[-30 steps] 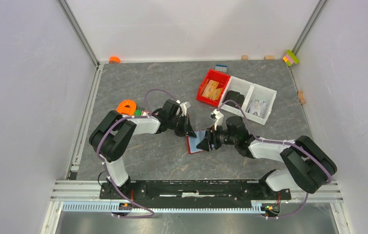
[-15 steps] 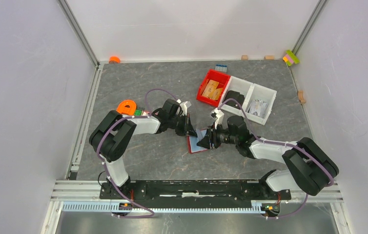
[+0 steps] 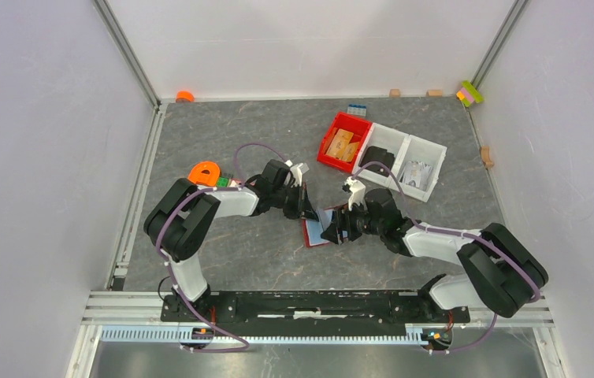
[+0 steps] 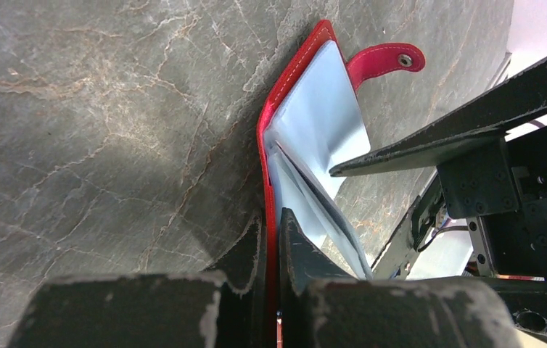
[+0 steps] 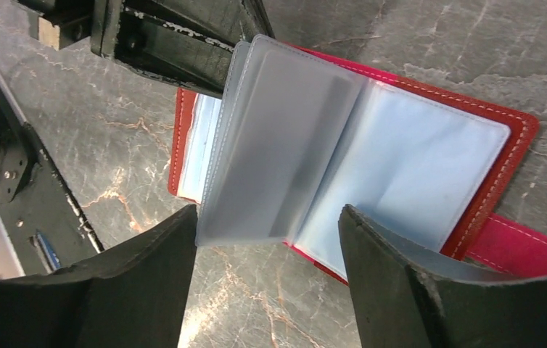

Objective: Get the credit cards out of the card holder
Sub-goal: Remove the credit card from the card holder.

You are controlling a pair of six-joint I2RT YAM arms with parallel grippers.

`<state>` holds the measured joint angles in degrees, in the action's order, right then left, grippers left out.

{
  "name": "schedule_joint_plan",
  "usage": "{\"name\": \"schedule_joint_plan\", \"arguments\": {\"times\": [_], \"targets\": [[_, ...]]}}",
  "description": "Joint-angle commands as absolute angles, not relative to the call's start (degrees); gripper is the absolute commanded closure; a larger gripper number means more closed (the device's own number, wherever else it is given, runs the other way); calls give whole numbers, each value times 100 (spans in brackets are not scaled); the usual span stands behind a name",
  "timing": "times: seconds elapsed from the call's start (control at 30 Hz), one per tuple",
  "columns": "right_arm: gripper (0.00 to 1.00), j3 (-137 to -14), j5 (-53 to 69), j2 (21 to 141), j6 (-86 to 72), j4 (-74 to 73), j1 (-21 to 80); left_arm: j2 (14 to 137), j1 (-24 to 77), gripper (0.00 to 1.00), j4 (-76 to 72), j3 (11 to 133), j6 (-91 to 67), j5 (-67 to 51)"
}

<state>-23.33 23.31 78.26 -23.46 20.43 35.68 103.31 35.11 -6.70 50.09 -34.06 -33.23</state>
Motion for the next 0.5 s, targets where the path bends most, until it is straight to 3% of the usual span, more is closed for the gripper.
{"name": "schedule_joint_plan", "arguments": {"times": [0.0, 0.47], "targets": [[23, -2540, 1941, 7647, -2172, 1956, 3586, 10197, 3531, 97, -905, 5001, -3502, -3460], [15, -2488, 957, 7126, -1993, 1533, 3581, 10127, 3533, 97, -958, 4966, -3522, -3489]]}}
